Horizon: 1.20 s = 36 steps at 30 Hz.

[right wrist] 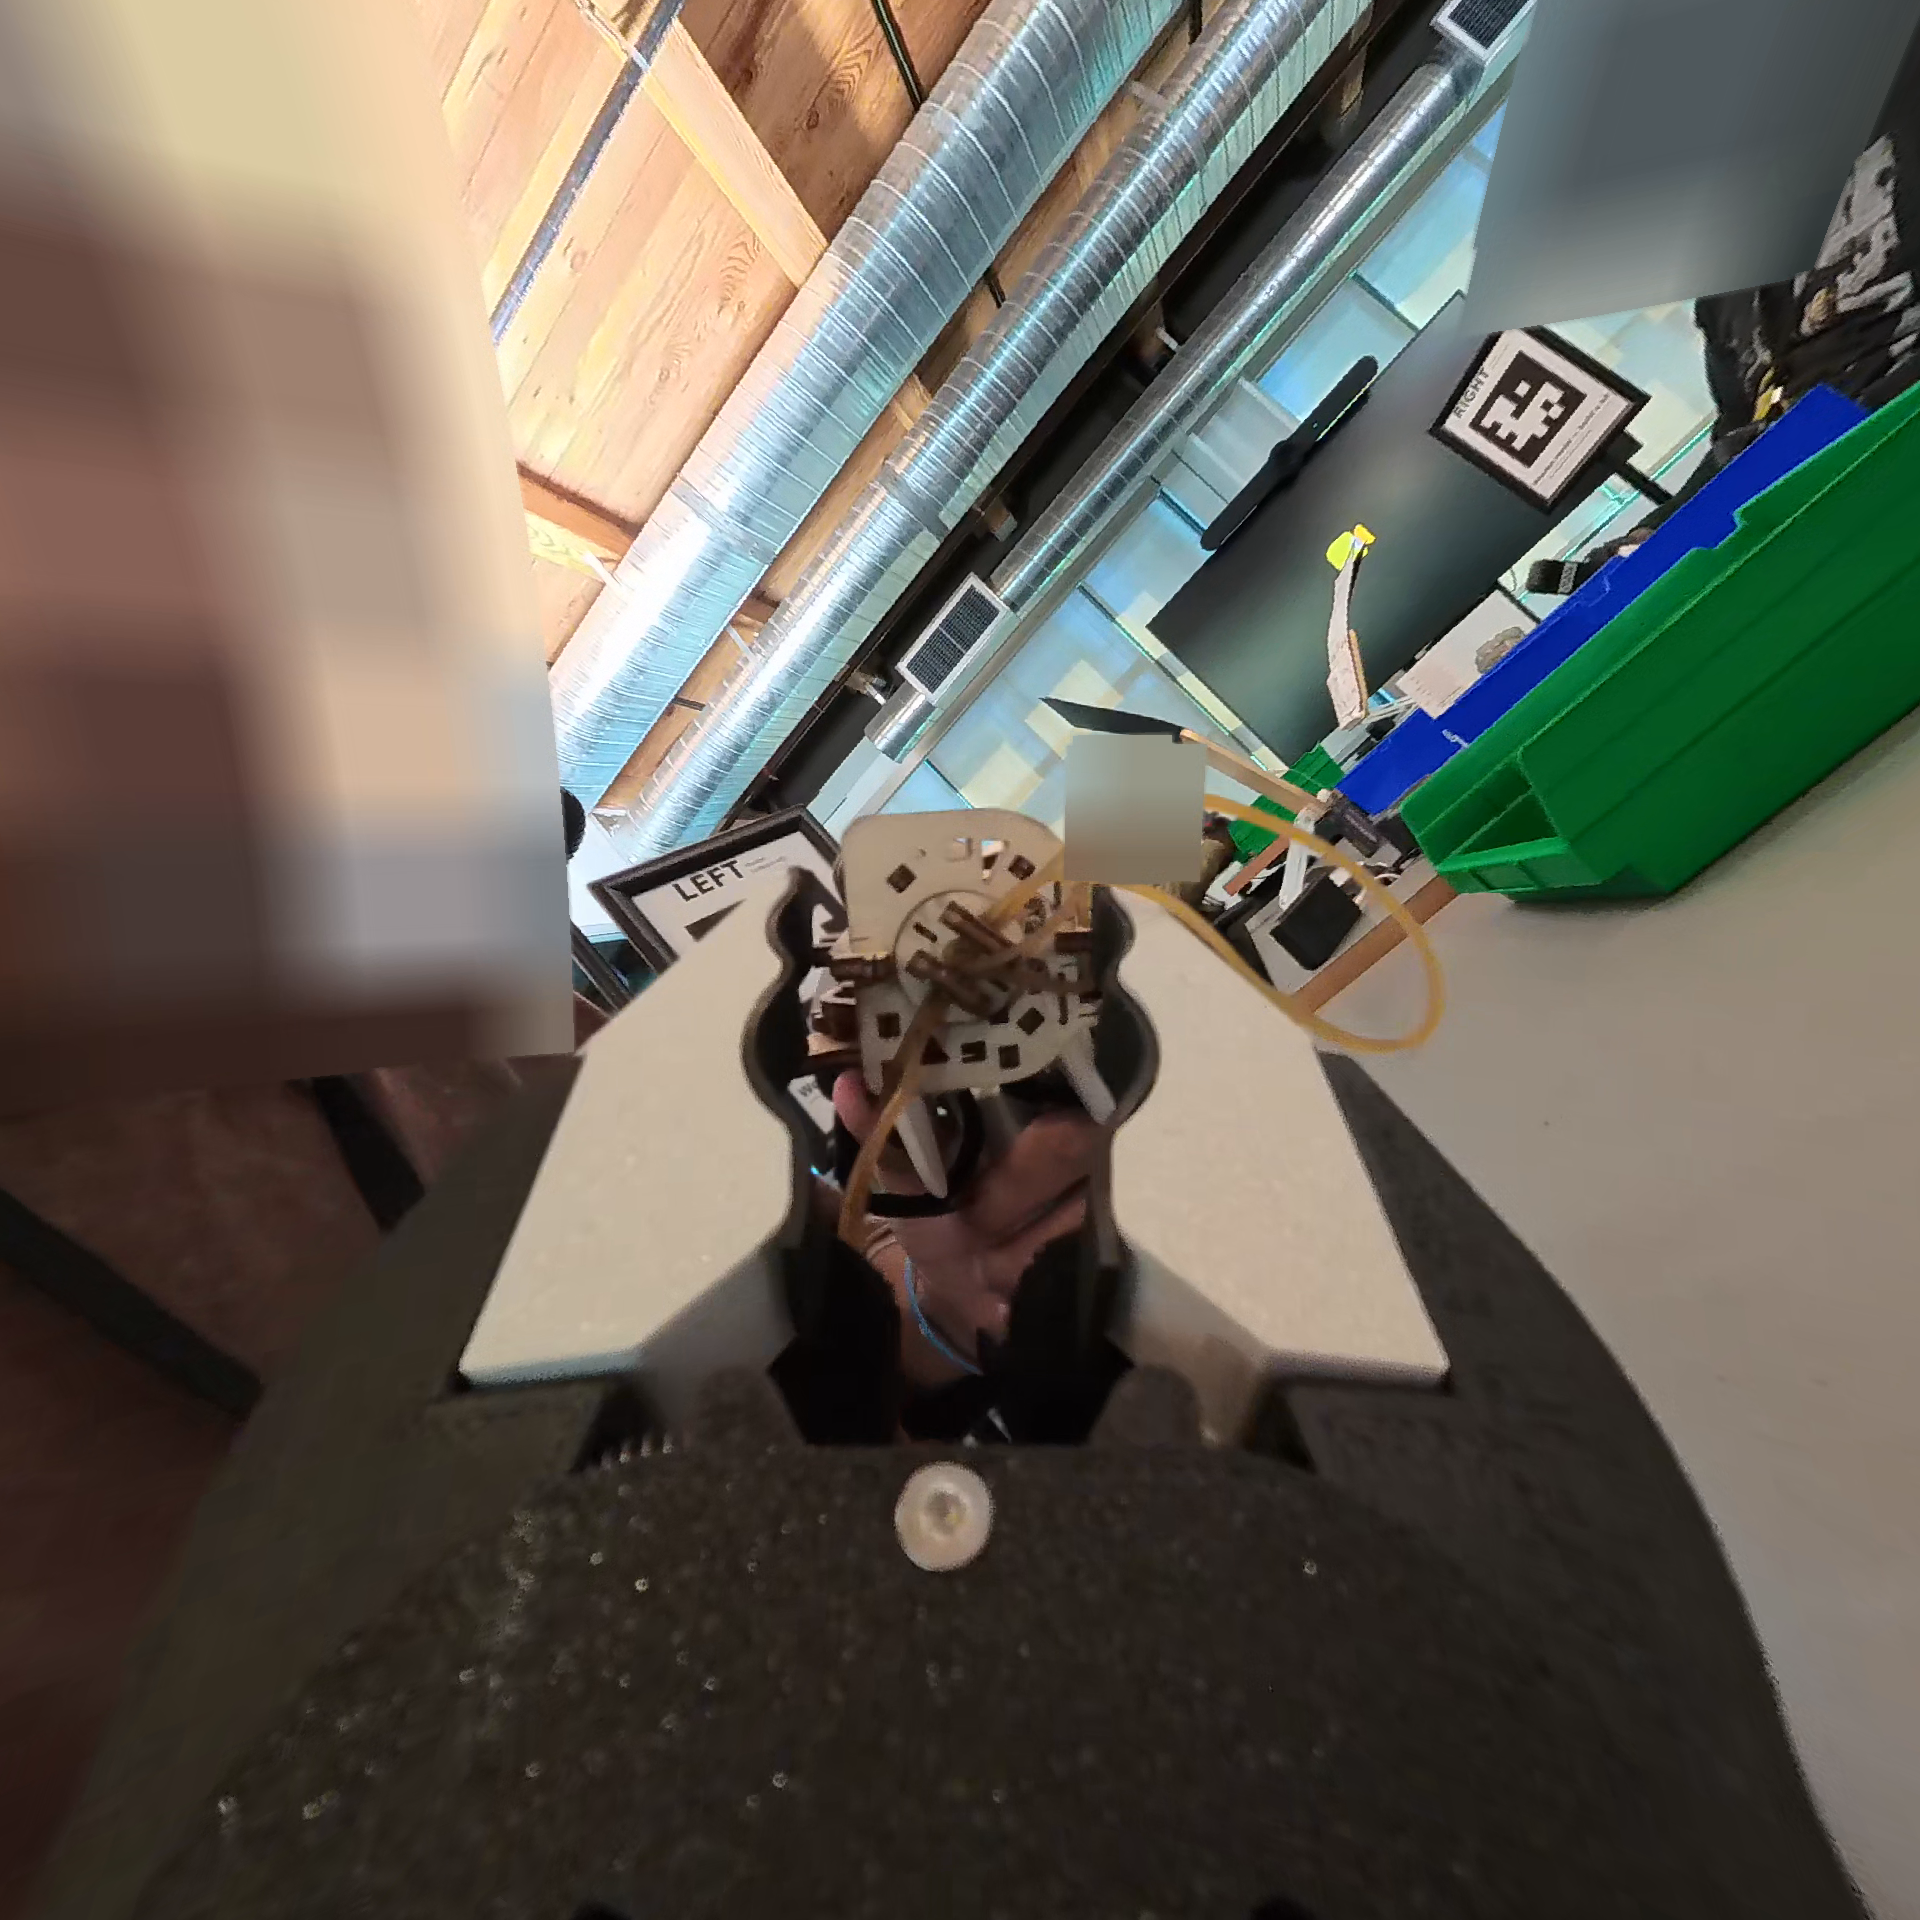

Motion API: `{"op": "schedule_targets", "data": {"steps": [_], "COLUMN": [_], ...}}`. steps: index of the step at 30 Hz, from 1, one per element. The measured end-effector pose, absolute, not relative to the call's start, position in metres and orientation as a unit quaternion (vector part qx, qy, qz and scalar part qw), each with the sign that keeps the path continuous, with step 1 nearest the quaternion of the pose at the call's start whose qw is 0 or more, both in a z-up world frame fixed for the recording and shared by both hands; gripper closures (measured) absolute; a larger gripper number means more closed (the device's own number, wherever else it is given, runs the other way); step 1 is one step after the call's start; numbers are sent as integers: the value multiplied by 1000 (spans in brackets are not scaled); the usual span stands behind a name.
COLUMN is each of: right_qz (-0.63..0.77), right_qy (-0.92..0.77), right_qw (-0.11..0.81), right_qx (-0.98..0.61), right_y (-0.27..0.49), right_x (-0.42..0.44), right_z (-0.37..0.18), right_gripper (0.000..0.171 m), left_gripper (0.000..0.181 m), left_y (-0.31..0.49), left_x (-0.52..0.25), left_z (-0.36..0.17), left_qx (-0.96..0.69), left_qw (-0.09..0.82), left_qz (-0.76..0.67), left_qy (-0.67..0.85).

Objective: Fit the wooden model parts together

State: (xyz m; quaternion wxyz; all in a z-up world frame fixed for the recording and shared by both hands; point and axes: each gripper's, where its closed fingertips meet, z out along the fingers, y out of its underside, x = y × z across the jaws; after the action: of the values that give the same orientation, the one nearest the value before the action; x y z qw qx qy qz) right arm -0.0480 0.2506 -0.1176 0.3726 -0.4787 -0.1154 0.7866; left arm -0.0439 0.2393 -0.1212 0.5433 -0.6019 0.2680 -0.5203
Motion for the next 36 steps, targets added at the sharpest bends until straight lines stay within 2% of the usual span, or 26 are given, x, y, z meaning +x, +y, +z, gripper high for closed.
{"op": "schedule_targets", "data": {"steps": [23,36], "right_qz": [744,746], "right_qy": [-121,-143], "right_qw": [421,398], "right_qx": [-505,-515], "right_y": [256,255], "right_x": [-48,-46], "right_z": [-120,-120], "right_gripper": [118,119], "left_gripper": [146,148], "left_y": [245,248], "left_x": [-44,-51], "left_z": [-128,-124], "left_qx": [-616,-609], "left_qw": [516,497], "left_qz": [-543,-574], "left_qy": [243,227]}}
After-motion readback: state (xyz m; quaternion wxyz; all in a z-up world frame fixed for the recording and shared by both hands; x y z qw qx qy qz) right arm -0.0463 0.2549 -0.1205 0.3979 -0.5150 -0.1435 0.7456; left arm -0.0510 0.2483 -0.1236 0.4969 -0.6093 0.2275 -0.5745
